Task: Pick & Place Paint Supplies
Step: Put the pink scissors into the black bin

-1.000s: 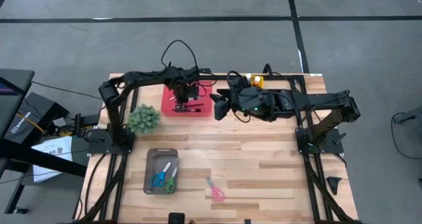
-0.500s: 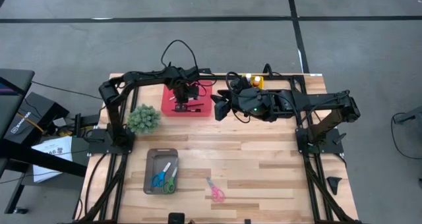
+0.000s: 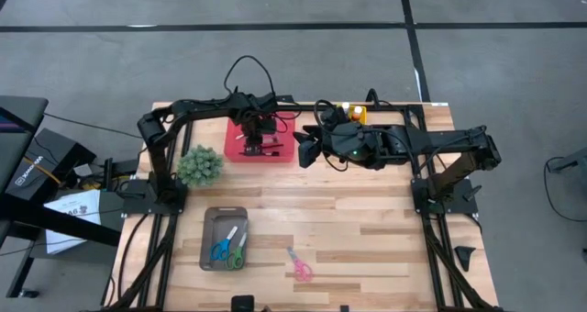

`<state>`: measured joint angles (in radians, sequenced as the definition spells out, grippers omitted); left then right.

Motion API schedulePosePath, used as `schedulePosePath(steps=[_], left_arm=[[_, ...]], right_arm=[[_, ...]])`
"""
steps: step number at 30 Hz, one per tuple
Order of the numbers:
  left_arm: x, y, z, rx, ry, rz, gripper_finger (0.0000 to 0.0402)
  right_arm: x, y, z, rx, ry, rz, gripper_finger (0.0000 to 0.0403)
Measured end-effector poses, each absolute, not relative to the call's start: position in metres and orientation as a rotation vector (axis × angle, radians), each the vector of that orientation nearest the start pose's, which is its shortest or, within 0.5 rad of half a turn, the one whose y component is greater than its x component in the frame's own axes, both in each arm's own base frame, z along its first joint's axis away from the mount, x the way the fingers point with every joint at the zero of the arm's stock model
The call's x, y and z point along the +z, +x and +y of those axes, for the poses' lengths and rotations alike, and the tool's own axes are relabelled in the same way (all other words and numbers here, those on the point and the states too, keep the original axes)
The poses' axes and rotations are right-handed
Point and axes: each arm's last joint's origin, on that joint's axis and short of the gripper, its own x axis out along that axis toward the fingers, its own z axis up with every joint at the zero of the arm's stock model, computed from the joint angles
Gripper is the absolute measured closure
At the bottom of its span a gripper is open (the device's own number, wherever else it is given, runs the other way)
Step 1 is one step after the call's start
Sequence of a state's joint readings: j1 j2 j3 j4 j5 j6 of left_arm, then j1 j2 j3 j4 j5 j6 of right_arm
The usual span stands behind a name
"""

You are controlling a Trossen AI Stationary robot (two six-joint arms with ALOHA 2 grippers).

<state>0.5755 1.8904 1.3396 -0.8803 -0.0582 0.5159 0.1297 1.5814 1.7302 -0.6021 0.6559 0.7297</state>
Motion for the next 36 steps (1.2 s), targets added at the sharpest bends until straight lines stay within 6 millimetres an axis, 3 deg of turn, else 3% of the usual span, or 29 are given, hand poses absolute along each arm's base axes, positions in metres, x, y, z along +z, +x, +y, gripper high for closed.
schedulePosePath(steps=[5, 8, 21, 25, 30, 36], left_arm=[[0.185, 0.296, 0.197, 0.213, 0.098, 1.517, 0.0267], [0.198, 0.292, 0.196, 0.238, 0.114, 1.484, 0.0251], [0.308, 0.257, 0.163, 0.190, 0.056, 0.987, 0.0248], [0.333, 0.242, 0.151, 0.193, 0.057, 0.826, 0.0253], [0.338, 0.217, 0.133, 0.206, 0.094, 0.696, 0.0253], [0.327, 0.189, 0.115, 0.227, 0.151, 0.570, 0.0249]], right_arm=[[0.422, 0.336, 0.026, -0.651, 0.545, 0.225, 0.0228], [0.420, 0.336, 0.026, -0.659, 0.560, 0.233, 0.0228], [0.403, 0.323, 0.031, -0.755, 0.635, 0.378, 0.0228], [0.396, 0.316, 0.037, -0.804, 0.705, 0.421, 0.0228], [0.391, 0.310, 0.042, -0.845, 0.790, 0.456, 0.0228], [0.390, 0.309, 0.042, -0.867, 0.861, 0.441, 0.0228]])
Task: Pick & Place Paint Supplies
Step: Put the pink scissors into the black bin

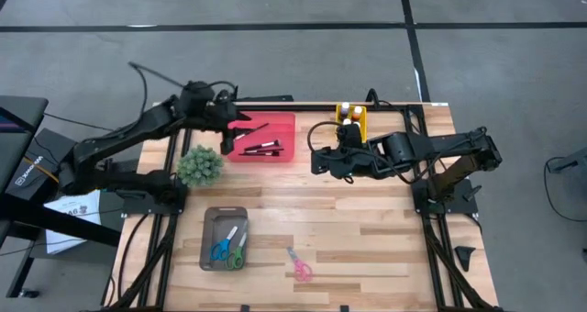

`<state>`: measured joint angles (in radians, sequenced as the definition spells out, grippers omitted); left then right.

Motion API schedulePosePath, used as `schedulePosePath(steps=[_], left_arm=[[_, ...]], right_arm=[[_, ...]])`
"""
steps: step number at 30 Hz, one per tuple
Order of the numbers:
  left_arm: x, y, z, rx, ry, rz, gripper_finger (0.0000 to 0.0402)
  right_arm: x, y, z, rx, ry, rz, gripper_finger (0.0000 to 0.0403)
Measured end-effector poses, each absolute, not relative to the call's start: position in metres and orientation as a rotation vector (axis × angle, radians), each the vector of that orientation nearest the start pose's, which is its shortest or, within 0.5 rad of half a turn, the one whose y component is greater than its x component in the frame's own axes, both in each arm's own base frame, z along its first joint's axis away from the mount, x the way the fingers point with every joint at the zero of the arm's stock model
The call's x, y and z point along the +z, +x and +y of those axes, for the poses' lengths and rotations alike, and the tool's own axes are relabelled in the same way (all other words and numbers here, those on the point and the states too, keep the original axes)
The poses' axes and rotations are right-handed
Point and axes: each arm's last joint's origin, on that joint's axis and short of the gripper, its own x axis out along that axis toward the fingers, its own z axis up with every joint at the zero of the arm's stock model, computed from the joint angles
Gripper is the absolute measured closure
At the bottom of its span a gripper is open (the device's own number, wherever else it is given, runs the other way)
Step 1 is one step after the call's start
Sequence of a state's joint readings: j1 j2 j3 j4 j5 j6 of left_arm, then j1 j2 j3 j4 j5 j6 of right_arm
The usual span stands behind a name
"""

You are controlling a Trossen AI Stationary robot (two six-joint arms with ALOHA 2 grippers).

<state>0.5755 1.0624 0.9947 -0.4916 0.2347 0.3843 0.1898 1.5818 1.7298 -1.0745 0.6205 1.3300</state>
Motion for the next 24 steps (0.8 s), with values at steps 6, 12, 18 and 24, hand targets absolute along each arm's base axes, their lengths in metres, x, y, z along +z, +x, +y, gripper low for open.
schedulePosePath(steps=[6, 12, 18, 24], left_arm=[[0.321, 0.168, 0.101, 0.253, 0.204, 0.456, 0.0251], [0.331, 0.153, 0.091, 0.271, 0.229, 0.385, 0.0252], [0.341, 0.142, 0.084, 0.284, 0.252, 0.327, 0.0252], [0.355, 0.131, 0.077, 0.320, 0.168, 0.195, 0.0252]], right_arm=[[0.390, 0.309, 0.042, -0.871, 0.901, 0.440, 0.0228], [0.388, 0.309, 0.044, -0.852, 0.922, 0.468, 0.0228], [0.387, 0.307, 0.051, -0.851, 0.933, 0.481, 0.0228], [0.378, 0.309, 0.061, -0.900, 0.987, 0.492, 0.0228]])
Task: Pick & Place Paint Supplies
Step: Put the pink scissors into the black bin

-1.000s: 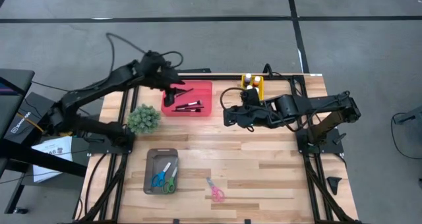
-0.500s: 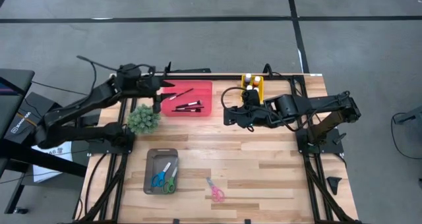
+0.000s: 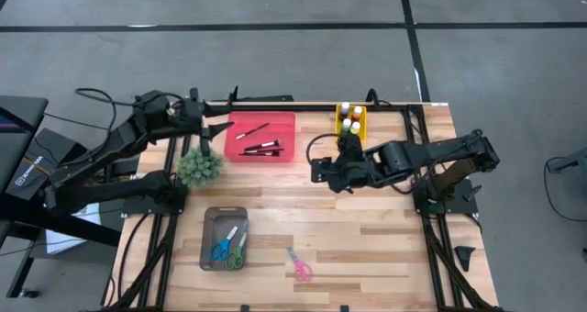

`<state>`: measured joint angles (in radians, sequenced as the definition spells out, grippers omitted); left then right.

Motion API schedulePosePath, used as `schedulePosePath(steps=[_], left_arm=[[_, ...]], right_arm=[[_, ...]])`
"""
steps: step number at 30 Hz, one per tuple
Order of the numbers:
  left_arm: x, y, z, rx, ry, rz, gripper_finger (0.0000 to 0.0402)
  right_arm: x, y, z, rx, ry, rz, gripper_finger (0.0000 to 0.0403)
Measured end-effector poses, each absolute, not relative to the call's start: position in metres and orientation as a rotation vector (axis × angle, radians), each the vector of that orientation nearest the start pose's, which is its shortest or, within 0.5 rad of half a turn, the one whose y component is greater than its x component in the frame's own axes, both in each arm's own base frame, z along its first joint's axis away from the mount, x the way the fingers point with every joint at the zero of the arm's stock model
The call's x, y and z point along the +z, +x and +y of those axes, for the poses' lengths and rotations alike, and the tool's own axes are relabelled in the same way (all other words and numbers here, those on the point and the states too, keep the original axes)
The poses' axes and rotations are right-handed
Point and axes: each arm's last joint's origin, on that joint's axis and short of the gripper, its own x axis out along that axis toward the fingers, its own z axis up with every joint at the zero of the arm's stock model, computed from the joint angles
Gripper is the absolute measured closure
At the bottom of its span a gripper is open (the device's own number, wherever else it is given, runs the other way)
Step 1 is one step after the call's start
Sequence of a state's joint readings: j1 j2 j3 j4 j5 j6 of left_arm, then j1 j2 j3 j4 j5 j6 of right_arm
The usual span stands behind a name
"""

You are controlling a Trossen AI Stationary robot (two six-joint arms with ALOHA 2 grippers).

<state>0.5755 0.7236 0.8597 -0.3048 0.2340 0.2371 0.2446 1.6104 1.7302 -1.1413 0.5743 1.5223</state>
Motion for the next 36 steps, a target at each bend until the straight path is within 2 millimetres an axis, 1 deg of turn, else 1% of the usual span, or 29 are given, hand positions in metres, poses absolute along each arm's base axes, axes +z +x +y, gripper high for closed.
schedulePosePath(steps=[4, 9, 14, 18, 22, 24, 28, 31, 32, 36], left_arm=[[0.362, 0.126, 0.073, 0.329, 0.072, 0.117, 0.0252], [0.364, 0.123, 0.071, 0.324, 0.011, 0.085, 0.0252], [0.364, 0.124, 0.069, 0.254, -0.020, 0.079, 0.0252], [0.364, 0.124, 0.068, 0.214, -0.023, 0.081, 0.0252], [0.364, 0.124, 0.068, 0.214, -0.023, 0.082, 0.0252], [0.364, 0.124, 0.068, 0.214, -0.023, 0.081, 0.0252], [0.364, 0.125, 0.067, 0.195, -0.056, 0.079, 0.0252], [0.364, 0.125, 0.067, 0.170, -0.100, 0.076, 0.0252], [0.364, 0.125, 0.067, 0.167, -0.106, 0.076, 0.0252], [0.363, 0.125, 0.067, 0.166, -0.109, 0.078, 0.0252]], right_arm=[[0.364, 0.319, 0.069, -0.938, 1.018, 0.501, 0.0228], [0.341, 0.343, 0.084, -0.942, 1.084, 0.499, 0.0228], [0.332, 0.370, 0.106, -0.759, 1.243, 0.501, 0.0228], [0.330, 0.382, 0.124, -0.645, 1.337, 0.457, 0.0228], [0.329, 0.384, 0.135, -0.619, 1.389, 0.437, 0.0228], [0.326, 0.382, 0.142, -0.632, 1.390, 0.437, 0.0228], [0.327, 0.386, 0.154, -0.566, 1.420, 0.393, 0.0228], [0.326, 0.392, 0.164, -0.523, 1.440, 0.329, 0.0228], [0.325, 0.391, 0.168, -0.523, 1.427, 0.316, 0.0228], [0.331, 0.391, 0.184, -0.464, 1.438, 0.211, 0.0228]])
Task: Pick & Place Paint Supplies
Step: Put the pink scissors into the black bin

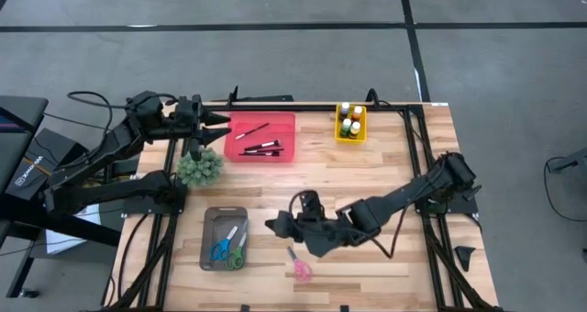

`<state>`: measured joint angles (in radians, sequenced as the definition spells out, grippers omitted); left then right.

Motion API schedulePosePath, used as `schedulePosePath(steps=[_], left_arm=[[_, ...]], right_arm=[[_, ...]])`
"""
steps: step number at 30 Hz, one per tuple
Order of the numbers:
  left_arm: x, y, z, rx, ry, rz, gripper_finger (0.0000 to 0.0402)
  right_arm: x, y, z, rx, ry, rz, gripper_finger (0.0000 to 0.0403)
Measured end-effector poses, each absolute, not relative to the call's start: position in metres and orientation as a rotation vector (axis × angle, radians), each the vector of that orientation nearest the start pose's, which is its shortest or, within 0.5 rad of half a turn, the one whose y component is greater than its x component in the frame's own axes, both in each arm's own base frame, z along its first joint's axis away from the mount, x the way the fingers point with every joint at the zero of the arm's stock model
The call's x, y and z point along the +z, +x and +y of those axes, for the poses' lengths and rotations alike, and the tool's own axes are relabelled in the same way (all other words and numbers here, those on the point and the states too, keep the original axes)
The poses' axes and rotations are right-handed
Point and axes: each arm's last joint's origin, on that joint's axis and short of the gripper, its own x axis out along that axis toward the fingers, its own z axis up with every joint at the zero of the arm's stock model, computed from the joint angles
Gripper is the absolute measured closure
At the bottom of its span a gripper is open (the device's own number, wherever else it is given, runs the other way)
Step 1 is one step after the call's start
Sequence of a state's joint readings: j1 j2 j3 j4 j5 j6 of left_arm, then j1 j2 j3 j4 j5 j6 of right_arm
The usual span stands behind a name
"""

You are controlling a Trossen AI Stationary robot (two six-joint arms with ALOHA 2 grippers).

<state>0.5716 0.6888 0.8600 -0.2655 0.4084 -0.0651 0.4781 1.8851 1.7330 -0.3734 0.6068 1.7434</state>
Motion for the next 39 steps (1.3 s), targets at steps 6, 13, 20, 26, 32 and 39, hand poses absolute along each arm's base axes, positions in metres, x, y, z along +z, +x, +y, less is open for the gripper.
schedulePosePath(steps=[6, 13, 20, 26, 32, 39], left_arm=[[0.362, 0.125, 0.067, 0.163, -0.227, 0.078, 0.0252], [0.360, 0.125, 0.066, 0.158, -0.282, 0.102, 0.0252], [0.355, 0.124, 0.065, 0.163, -0.305, 0.144, 0.0252], [0.353, 0.123, 0.065, 0.166, -0.324, 0.171, 0.0252], [0.353, 0.123, 0.065, 0.168, -0.346, 0.169, 0.0252], [0.353, 0.123, 0.065, 0.169, -0.346, 0.170, 0.0252]], right_arm=[[0.333, 0.386, 0.215, -0.396, 1.433, 0.094, 0.0228], [0.298, 0.396, 0.254, -0.316, 1.484, 0.116, 0.0228], [0.237, 0.408, 0.286, -0.407, 1.558, 0.314, 0.0228], [0.197, 0.393, 0.301, -0.642, 1.609, 0.437, 0.0228], [0.185, 0.387, 0.302, -0.712, 1.586, 0.549, 0.0228], [0.177, 0.386, 0.281, -0.861, 1.473, 0.641, 0.0228]])
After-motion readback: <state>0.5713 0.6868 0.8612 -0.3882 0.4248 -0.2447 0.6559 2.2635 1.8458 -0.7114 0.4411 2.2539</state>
